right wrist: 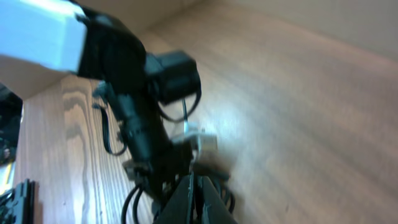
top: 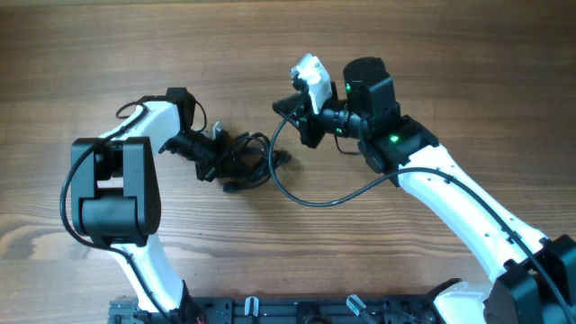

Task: Untangle cables

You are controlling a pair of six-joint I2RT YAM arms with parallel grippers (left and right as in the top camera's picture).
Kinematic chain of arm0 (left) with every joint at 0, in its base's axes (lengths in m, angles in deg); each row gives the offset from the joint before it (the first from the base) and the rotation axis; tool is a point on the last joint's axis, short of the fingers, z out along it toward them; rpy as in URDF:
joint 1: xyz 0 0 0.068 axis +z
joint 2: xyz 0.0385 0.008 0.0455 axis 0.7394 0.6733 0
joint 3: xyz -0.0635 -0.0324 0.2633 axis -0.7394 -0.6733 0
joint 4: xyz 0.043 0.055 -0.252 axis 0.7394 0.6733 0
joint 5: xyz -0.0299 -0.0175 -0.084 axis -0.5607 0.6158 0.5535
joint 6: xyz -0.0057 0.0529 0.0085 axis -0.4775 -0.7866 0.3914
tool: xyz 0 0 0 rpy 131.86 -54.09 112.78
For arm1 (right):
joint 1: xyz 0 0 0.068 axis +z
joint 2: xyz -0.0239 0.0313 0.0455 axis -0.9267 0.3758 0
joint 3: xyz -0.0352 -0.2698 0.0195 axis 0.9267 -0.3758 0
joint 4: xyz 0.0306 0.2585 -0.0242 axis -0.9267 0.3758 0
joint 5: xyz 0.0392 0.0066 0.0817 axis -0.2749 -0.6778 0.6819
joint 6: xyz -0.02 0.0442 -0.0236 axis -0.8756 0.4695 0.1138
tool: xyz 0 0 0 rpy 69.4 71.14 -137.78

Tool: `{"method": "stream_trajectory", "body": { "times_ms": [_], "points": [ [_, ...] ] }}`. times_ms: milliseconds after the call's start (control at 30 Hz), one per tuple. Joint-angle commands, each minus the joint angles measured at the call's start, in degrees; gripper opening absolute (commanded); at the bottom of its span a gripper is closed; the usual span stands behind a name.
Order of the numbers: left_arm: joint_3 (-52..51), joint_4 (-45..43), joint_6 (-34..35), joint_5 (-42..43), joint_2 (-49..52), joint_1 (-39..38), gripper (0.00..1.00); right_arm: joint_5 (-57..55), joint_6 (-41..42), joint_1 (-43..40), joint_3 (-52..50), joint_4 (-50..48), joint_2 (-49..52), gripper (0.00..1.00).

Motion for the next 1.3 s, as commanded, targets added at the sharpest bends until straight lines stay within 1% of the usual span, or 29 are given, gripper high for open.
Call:
{"method": "stream_trajectory", "body": {
  "times_ms": [0, 100, 200, 300, 533, 733, 767, 900, 1067, 1267],
  "points": [
    [-0.17, 0.07, 1.16, -0.33, -0.33, -0.20, 0.04, -0.13, -3.85, 0.04, 0.70, 6.36, -0.42, 0.13],
    [-0.17, 0.02, 1.14, 2.05, -0.33, -0.20, 0.04, 0.42, -8.83, 0.22, 0.66, 13.77, -0.35, 0.23],
    [-0.17, -0.17, 1.14, 5.22, -0.33, -0.20, 0.04, 0.39, -11.47, 0.24, 0.37, 18.78, 0.02, 0.27],
    [-0.17, -0.17, 1.16, 8.02, -0.33, -0.20, 0.04, 0.42, -11.39, 0.35, 0.26, 20.96, 1.25, 0.30],
    [-0.17, -0.13, 0.96, 8.09, -0.33, -0.20, 0.04, 0.39, -11.41, 2.38, 0.26, 20.02, 4.33, 0.30],
    [-0.17, -0.13, 0.96, 8.11, -0.33, -0.20, 0.04, 0.37, -11.41, 5.44, 0.26, 19.82, 7.52, 0.32],
    [-0.17, -0.13, 0.96, 8.11, -0.33, -0.20, 0.04, 0.35, -11.43, 5.88, 0.26, 19.30, 8.04, 0.33],
    [-0.17, 0.24, 0.94, 8.11, -0.33, -0.20, 0.04, 0.31, -11.43, 6.23, 0.26, 16.39, 9.70, 0.34],
    [-0.17, 0.74, 0.92, 8.11, -0.33, -0.20, 0.04, -3.34, -11.43, 6.23, 0.26, 13.94, 10.40, 0.33],
    [-0.17, 0.70, 0.92, 8.11, -0.33, -0.20, 0.04, -6.54, -11.43, 6.23, 0.26, 13.79, 10.43, 0.34]
  ]
}}
